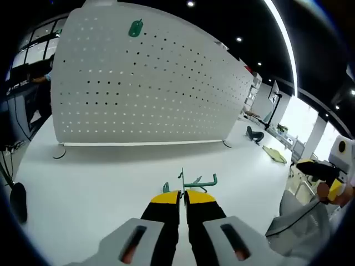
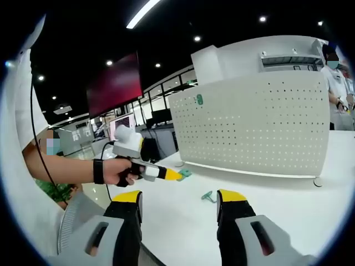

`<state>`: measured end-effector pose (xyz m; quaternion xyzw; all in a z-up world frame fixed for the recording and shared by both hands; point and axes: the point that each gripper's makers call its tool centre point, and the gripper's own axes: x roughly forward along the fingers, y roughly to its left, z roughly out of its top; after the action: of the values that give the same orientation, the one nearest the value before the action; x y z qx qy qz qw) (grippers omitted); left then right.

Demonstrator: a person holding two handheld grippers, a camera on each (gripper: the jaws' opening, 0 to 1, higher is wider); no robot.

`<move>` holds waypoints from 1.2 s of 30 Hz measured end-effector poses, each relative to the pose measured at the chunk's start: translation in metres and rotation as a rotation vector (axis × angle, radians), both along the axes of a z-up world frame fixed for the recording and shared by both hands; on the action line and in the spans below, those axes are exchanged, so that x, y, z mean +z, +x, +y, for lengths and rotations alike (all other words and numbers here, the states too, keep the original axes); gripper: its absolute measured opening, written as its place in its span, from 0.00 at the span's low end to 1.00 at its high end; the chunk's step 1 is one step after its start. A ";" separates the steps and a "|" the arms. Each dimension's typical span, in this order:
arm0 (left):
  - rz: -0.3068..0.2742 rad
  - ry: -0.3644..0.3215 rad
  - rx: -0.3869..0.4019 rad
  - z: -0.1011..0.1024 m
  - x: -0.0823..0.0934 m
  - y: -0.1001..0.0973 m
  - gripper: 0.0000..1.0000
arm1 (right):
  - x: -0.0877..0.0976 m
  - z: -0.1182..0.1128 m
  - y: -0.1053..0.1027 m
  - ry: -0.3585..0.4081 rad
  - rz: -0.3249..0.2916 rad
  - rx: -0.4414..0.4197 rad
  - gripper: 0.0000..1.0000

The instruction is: Insert the hook assembly into the mounting plate slot until the hook locks in place.

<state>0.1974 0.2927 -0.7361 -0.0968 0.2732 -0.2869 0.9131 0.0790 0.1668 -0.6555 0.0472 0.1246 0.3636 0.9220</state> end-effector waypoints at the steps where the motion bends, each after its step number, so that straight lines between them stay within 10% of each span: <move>1: -0.002 -0.011 -0.004 -0.002 0.001 -0.002 0.03 | 0.000 0.000 0.000 0.002 0.001 0.001 0.54; 36: 0.037 -0.364 -0.109 -0.060 0.040 -0.057 0.04 | 0.003 0.000 0.001 0.069 0.010 0.008 0.43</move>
<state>0.1407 0.2324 -0.6964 -0.2507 0.2384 -0.3788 0.8584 0.0802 0.1664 -0.6521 0.0805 0.1170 0.3710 0.9177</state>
